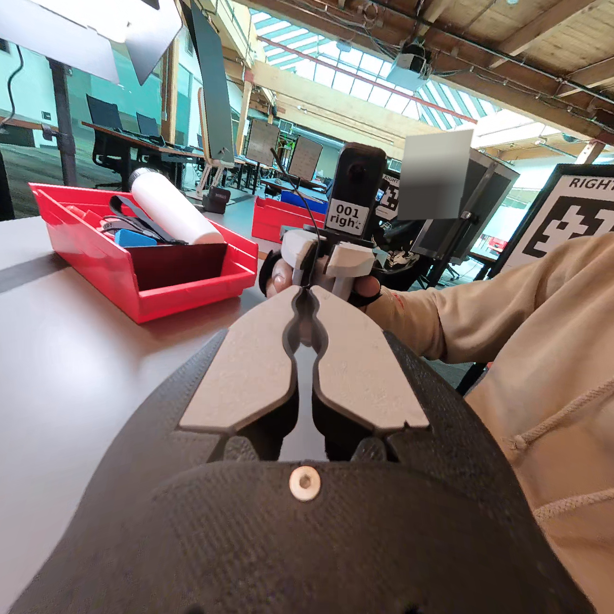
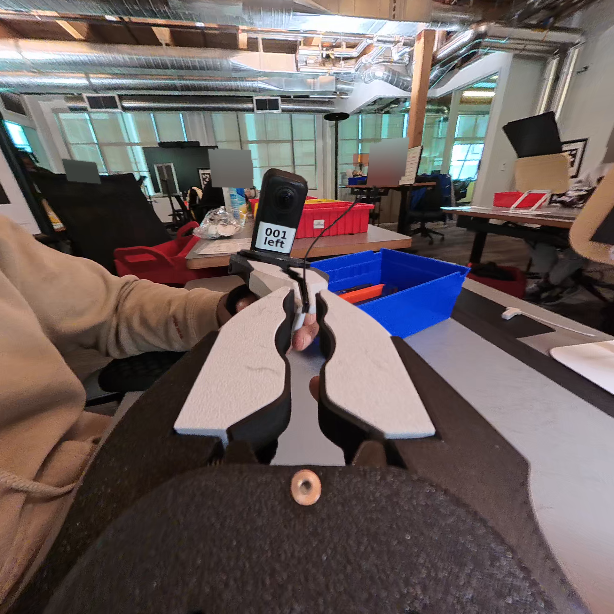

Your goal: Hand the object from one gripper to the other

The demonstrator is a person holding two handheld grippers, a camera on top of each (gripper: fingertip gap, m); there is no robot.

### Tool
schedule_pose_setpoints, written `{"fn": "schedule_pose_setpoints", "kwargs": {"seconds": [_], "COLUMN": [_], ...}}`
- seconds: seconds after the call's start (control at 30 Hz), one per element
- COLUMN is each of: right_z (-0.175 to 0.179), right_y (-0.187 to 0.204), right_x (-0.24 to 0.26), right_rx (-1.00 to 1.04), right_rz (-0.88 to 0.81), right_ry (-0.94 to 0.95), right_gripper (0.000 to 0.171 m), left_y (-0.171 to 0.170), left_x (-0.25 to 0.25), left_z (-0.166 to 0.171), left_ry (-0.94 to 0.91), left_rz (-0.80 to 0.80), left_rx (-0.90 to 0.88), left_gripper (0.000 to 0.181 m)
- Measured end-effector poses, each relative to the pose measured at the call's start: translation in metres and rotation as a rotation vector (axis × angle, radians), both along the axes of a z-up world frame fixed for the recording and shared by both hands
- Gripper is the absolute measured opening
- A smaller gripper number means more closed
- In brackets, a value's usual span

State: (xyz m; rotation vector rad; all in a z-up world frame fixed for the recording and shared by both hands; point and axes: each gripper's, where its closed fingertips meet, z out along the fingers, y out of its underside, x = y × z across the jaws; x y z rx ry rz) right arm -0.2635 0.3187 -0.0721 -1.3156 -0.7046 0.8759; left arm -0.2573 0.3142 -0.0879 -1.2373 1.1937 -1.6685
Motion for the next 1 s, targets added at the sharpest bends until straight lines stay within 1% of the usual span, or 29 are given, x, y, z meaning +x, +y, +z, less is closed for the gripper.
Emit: {"fn": "schedule_pose_setpoints", "kwargs": {"seconds": [0.1,0.27,0.33,0.4,0.5,0.6,0.63,0.7,0.73,0.83,0.9,0.97,1.0], "right_z": [-0.009,-0.015,-0.019,-0.021,-0.028,-0.036,-0.038,-0.041,-0.042,-0.042,-0.042,-0.037,-0.033], "right_y": [0.0,0.0,-0.001,-0.003,0.001,0.0,0.0,-0.001,-0.001,-0.002,-0.001,0.0,0.0], "right_x": [-0.004,-0.007,-0.007,-0.006,-0.001,-0.006,-0.01,-0.014,-0.015,-0.015,-0.013,-0.006,-0.003], "right_rx": [-0.031,-0.051,-0.061,-0.079,-0.076,-0.071,-0.075,-0.075,-0.077,-0.077,-0.064,-0.076,-0.095], "right_rz": [0.034,0.076,0.092,0.121,0.084,0.086,0.091,0.096,0.1,0.104,0.095,0.1,0.109], "right_ry": [-0.026,-0.026,-0.035,-0.045,-0.118,-0.158,-0.164,-0.169,-0.166,-0.165,-0.175,-0.158,-0.132], "right_gripper": [0.01,0.0,0.0,0.0,0.0,0.0,0.0,0.0,0.0,0.0,0.003,0.015,0.016], "left_y": [-0.004,-0.004,-0.005,-0.002,0.009,0.003,-0.002,-0.005,-0.005,-0.004,-0.002,0.001,0.001], "left_x": [0.0,0.0,0.0,-0.005,-0.015,-0.014,-0.012,-0.009,-0.008,-0.008,-0.009,-0.01,-0.01], "left_z": [-0.007,-0.011,-0.013,-0.012,-0.003,-0.006,-0.009,-0.015,-0.017,-0.018,-0.019,-0.024,-0.028], "left_ry": [0.025,0.039,0.044,0.047,0.012,0.04,0.055,0.086,0.091,0.106,0.124,0.165,0.183], "left_rz": [-0.01,-0.023,-0.046,-0.063,-0.038,-0.054,-0.07,-0.073,-0.066,-0.062,-0.042,-0.023,-0.016], "left_rx": [0.01,-0.003,-0.004,-0.005,-0.01,0.018,0.023,0.042,0.049,0.059,0.082,0.119,0.146], "left_gripper": [0.001,0.001,0.001,0.015,0.014,0.016,0.015,0.004,0.001,0.001,0.001,0.001,0.001]}}
